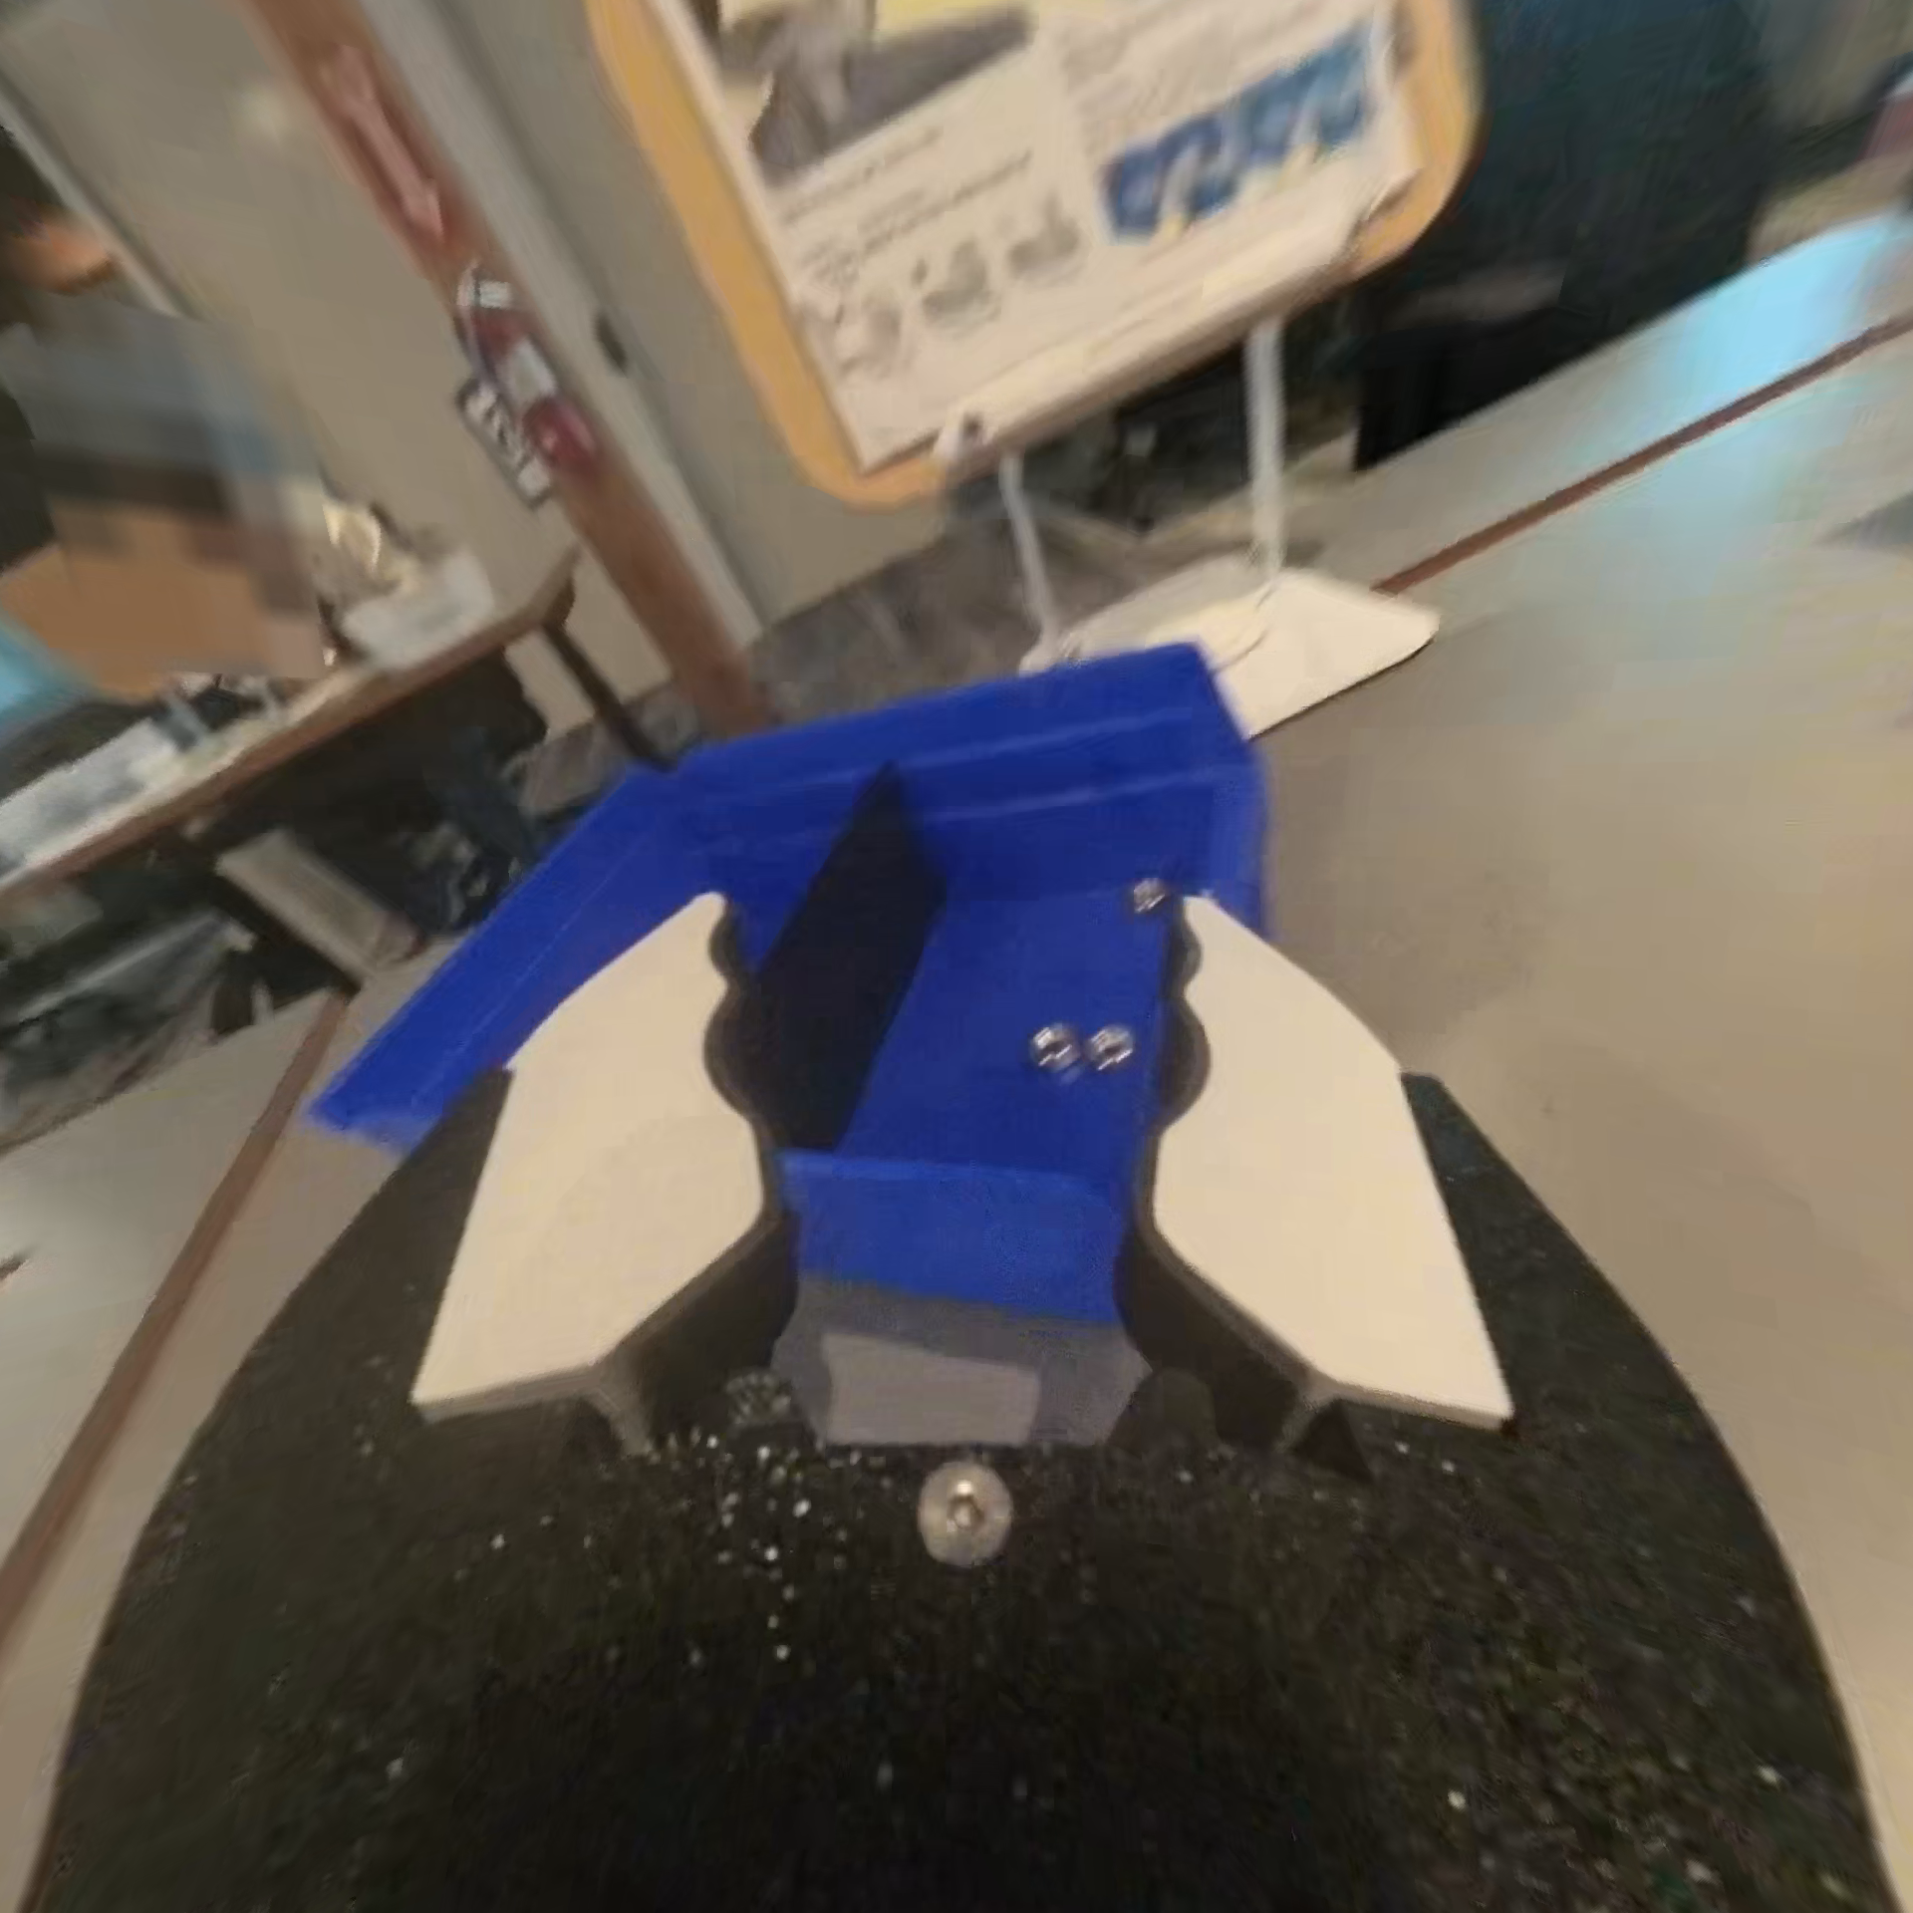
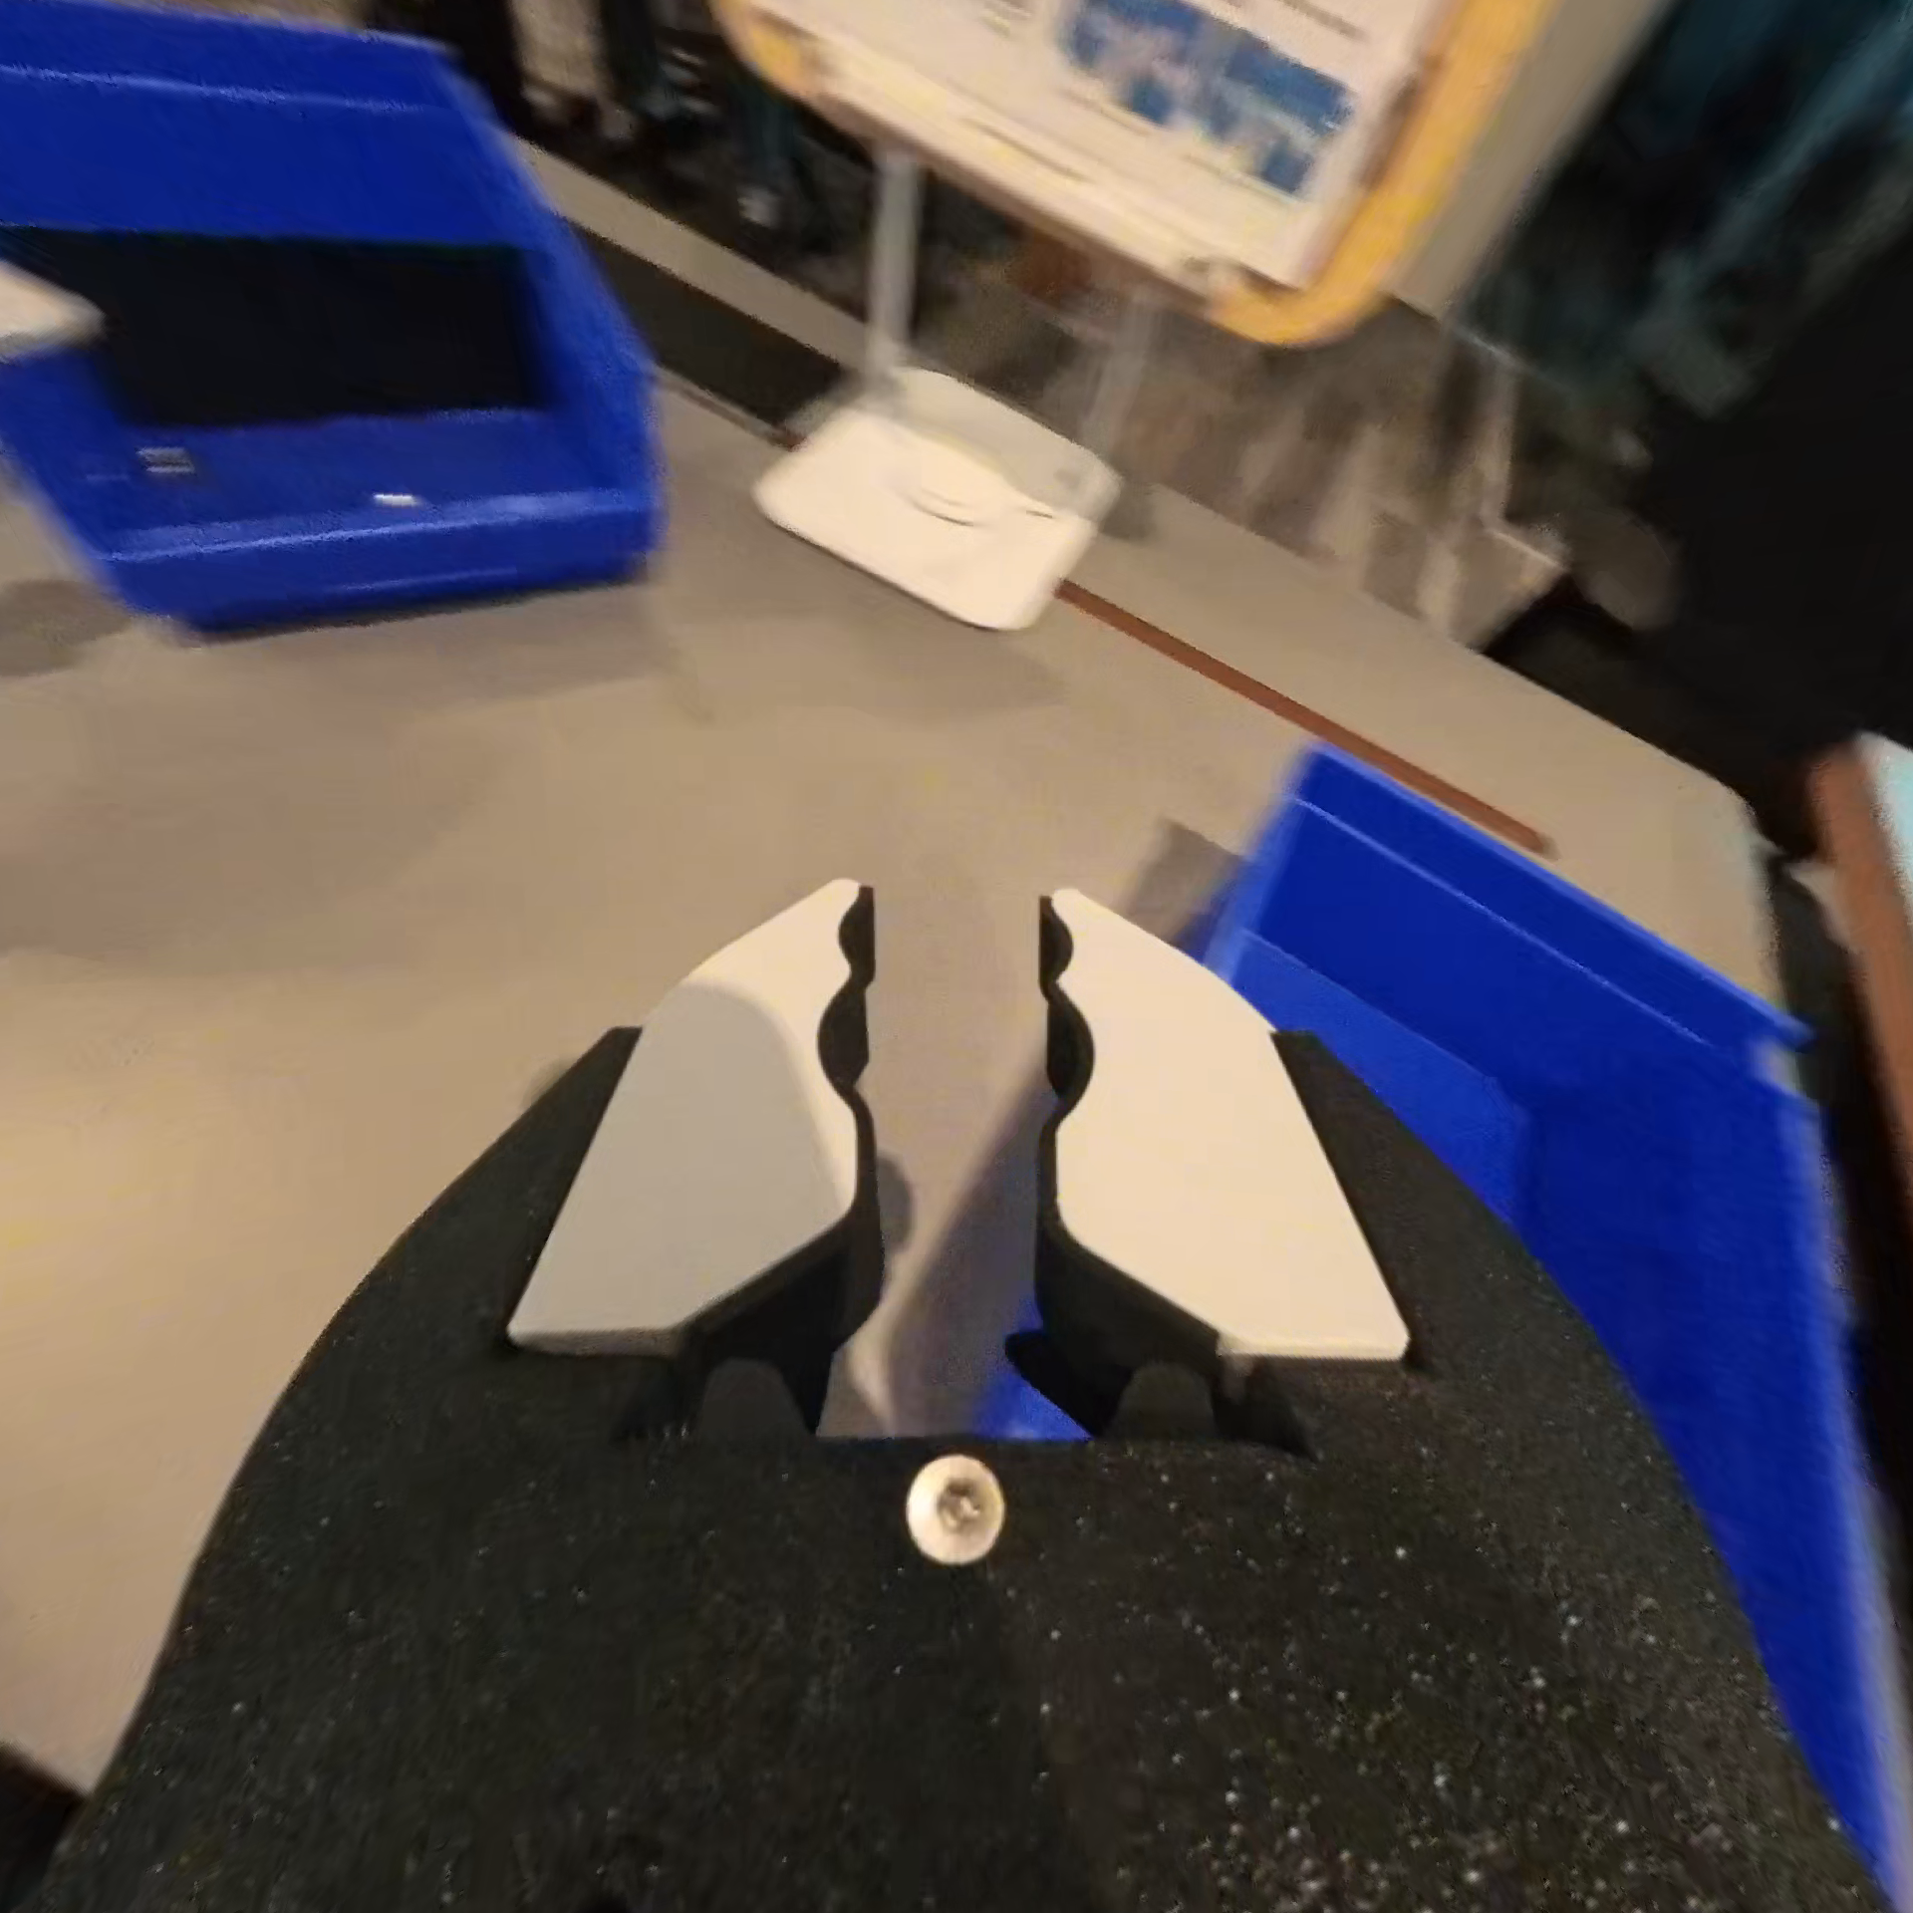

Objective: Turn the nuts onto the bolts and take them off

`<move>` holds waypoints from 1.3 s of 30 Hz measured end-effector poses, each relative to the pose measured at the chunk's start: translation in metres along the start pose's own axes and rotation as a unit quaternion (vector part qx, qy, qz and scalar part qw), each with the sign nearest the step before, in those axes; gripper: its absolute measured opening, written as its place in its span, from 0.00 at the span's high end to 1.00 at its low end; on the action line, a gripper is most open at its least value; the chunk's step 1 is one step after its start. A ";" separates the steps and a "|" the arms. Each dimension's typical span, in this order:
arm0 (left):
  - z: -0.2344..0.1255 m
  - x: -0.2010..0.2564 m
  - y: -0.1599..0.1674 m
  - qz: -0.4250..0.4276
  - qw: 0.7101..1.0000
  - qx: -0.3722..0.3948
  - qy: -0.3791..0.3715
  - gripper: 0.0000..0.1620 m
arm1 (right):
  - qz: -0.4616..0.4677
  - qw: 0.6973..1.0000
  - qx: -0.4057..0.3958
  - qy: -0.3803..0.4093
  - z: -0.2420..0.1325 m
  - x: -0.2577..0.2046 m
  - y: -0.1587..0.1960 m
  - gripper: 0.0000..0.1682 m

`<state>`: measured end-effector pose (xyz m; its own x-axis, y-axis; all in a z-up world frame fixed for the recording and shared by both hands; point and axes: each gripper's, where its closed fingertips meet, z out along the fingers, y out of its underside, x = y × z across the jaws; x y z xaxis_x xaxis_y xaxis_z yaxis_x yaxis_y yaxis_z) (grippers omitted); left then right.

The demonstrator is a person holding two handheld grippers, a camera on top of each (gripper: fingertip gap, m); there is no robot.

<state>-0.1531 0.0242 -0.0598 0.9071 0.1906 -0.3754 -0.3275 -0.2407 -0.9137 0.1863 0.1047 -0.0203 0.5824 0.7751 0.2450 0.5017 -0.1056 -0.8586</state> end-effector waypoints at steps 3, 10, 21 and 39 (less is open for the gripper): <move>0.022 -0.019 0.026 -0.021 0.996 -0.086 0.003 0.34 | -0.022 0.995 0.011 -0.096 0.022 -0.074 0.009 0.83; 0.031 -0.030 0.015 0.003 0.993 -0.119 -0.026 0.31 | 0.015 0.977 0.038 -0.208 0.068 -0.142 0.025 0.84; 0.034 -0.050 0.000 0.052 0.988 -0.116 -0.091 0.44 | 0.001 0.970 0.117 -0.211 0.075 -0.145 0.027 0.91; 0.030 -0.081 0.074 0.063 0.944 -0.319 -0.058 0.37 | -0.030 0.971 0.103 -0.213 0.079 -0.156 0.035 0.91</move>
<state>-0.2585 0.0193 -0.1022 0.8240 0.2167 -0.5235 -0.1718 -0.7849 -0.5953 0.0626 0.0291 -0.1246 0.2162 0.9682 0.1256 0.3620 0.0400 -0.9313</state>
